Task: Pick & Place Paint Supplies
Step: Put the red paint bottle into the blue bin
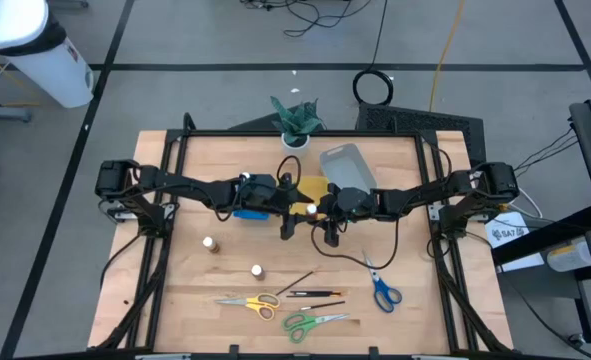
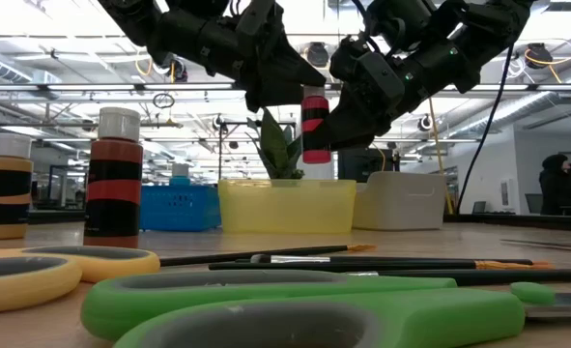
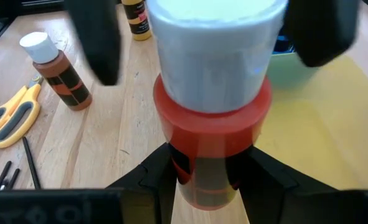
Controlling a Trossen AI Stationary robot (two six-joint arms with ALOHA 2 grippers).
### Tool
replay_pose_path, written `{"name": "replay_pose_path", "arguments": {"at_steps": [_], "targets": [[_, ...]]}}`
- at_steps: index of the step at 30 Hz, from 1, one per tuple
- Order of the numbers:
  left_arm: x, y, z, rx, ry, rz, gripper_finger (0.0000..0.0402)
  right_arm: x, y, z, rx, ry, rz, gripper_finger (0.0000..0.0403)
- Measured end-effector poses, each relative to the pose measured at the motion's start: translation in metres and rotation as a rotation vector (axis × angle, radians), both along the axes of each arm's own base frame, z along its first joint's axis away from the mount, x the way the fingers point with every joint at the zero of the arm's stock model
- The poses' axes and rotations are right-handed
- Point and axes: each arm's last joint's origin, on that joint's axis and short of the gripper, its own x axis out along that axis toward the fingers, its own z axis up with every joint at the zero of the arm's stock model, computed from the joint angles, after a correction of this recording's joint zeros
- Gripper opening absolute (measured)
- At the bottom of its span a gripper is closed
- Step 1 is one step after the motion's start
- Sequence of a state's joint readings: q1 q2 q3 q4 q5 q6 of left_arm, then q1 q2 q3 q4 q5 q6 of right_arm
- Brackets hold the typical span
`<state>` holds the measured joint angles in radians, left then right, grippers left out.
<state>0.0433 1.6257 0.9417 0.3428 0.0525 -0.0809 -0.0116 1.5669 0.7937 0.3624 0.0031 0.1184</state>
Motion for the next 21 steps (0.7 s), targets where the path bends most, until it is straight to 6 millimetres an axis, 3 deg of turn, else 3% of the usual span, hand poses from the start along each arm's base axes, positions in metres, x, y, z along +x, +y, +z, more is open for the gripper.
{"name": "replay_pose_path", "arguments": {"at_steps": [7,13,21], "targets": [[0.001,0.000,0.002,0.011,-0.019,-0.001,0.0123,0.000,0.000,0.001,0.002,-0.008,0.000,0.0134],[-0.005,0.001,0.014,0.054,-0.044,-0.012,0.0122,-0.002,0.000,0.007,0.000,-0.017,-0.001,0.0166],[-0.036,0.004,0.045,0.161,0.013,0.141,0.0122,-0.020,0.001,0.025,0.011,0.022,0.002,0.0203]]}}
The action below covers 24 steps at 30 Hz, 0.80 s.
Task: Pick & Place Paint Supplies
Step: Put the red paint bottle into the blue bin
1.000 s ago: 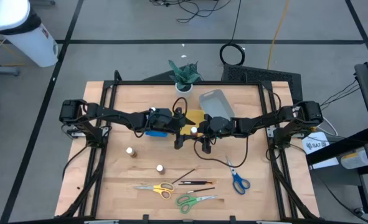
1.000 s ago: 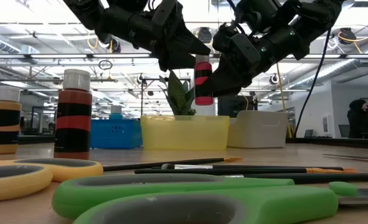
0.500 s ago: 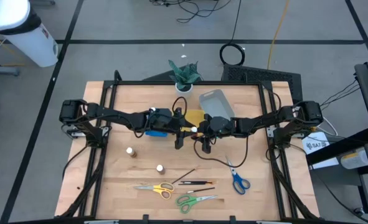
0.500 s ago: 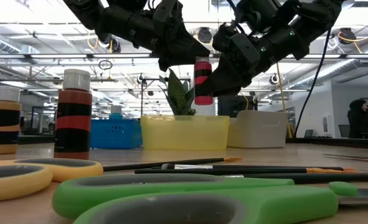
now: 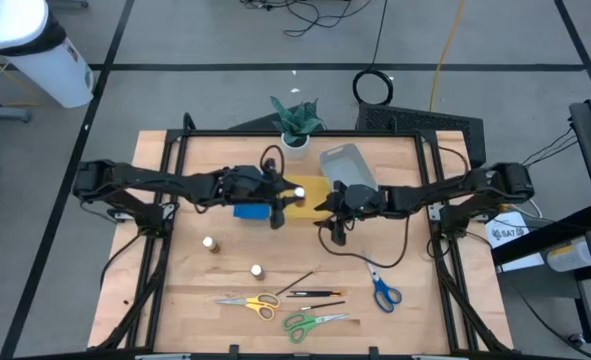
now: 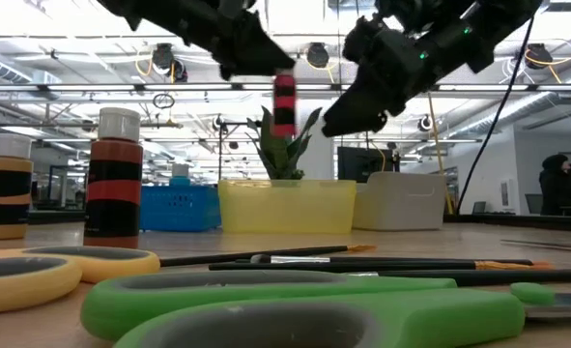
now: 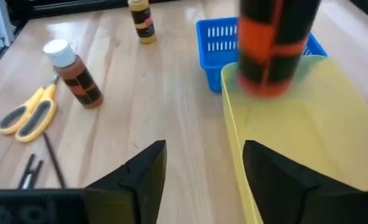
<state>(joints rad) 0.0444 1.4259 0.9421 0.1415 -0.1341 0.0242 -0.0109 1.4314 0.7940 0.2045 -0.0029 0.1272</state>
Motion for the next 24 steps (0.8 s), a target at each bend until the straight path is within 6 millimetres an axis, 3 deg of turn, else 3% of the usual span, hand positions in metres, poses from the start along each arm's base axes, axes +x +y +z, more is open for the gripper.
{"name": "replay_pose_path", "arguments": {"at_steps": [5,17,24], "targets": [[-0.018,0.005,0.003,0.034,-0.005,0.123,0.0122,-0.006,0.000,0.003,0.016,0.029,-0.011,0.0203],[-0.063,0.039,-0.038,0.035,-0.065,0.278,0.0122,-0.010,0.000,-0.005,0.037,0.008,-0.025,0.0200],[-0.083,0.045,-0.061,-0.037,-0.122,0.343,0.0122,-0.010,0.000,-0.004,0.036,-0.029,-0.025,0.0198]]}}
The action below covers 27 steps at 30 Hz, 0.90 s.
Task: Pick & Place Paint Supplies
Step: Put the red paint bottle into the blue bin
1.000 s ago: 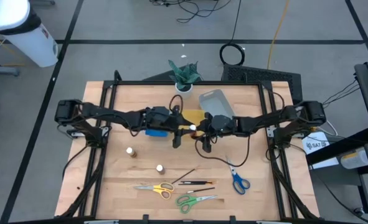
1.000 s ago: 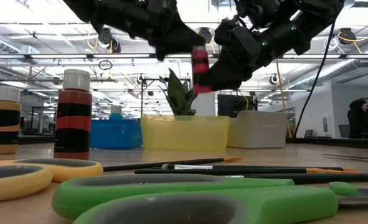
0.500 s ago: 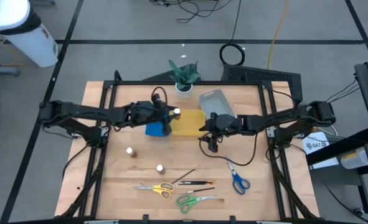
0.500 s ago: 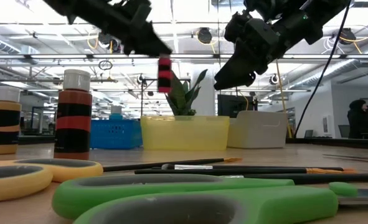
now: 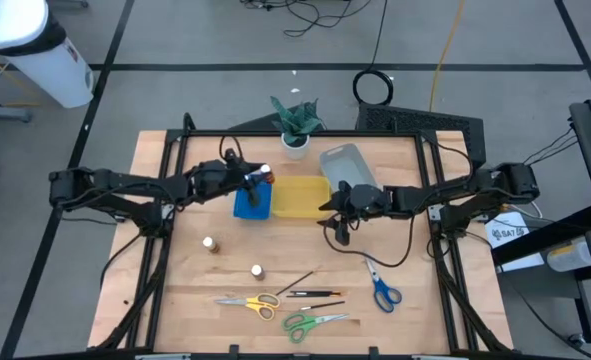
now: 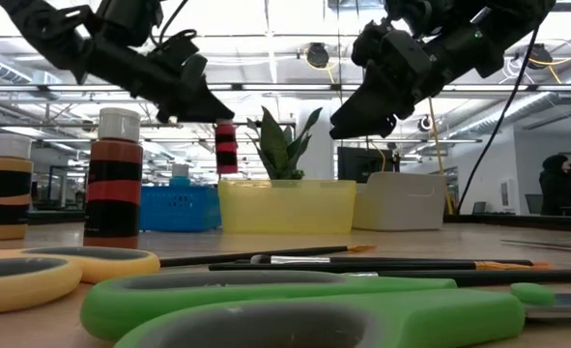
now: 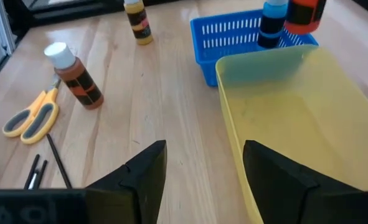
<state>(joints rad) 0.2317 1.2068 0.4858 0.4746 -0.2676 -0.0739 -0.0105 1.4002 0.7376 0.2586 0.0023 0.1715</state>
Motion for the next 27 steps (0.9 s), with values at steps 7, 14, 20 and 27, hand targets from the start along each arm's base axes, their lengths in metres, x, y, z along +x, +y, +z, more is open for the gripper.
{"name": "replay_pose_path", "arguments": {"at_steps": [7,14,20,27], "targets": [[-0.006,-0.004,-0.014,-0.016,0.030,0.082,0.0122,0.001,0.000,0.002,-0.005,-0.018,0.002,0.0199],[-0.008,-0.006,-0.020,-0.053,0.030,0.096,0.0122,0.001,0.000,0.003,-0.035,-0.029,0.017,0.0199],[-0.007,-0.009,-0.027,-0.054,0.076,0.125,0.0122,0.003,0.000,0.005,-0.054,-0.062,0.027,0.0199],[-0.001,-0.010,-0.039,-0.071,0.110,0.135,0.0122,0.003,0.000,0.006,-0.057,-0.071,0.029,0.0198]]}}
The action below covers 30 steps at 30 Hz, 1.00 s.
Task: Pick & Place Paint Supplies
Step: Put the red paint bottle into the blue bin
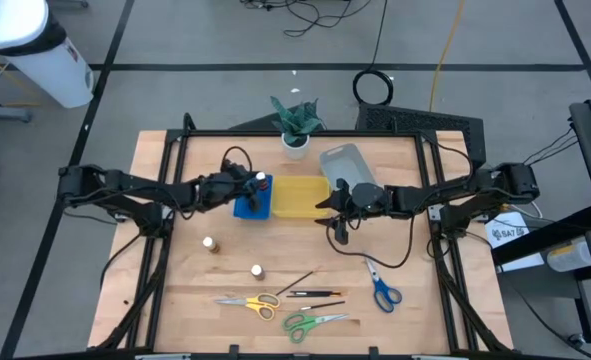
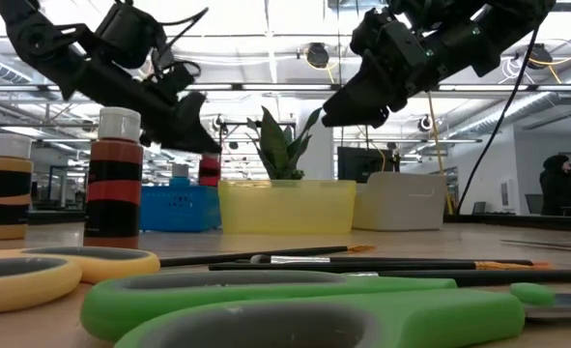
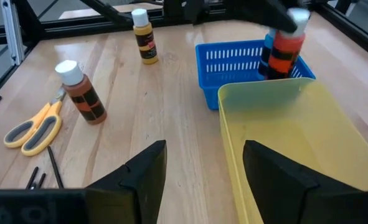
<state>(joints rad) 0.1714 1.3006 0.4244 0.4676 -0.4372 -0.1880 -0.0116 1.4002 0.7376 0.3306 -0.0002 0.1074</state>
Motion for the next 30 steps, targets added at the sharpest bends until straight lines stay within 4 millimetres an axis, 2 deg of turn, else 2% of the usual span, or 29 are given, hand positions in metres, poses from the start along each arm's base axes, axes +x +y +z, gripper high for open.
{"name": "replay_pose_path", "arguments": {"at_steps": [14,28,30], "targets": [[0.007,0.002,-0.015,0.017,0.044,0.007,0.0122,0.000,0.000,0.000,0.000,-0.002,-0.001,0.0199],[0.008,0.002,-0.018,-0.006,0.047,0.018,0.0122,0.000,0.000,0.000,-0.001,-0.002,-0.002,0.0196],[0.007,0.002,-0.019,-0.015,0.045,0.022,0.0134,0.000,0.000,0.000,-0.001,-0.002,-0.002,0.0195]]}}
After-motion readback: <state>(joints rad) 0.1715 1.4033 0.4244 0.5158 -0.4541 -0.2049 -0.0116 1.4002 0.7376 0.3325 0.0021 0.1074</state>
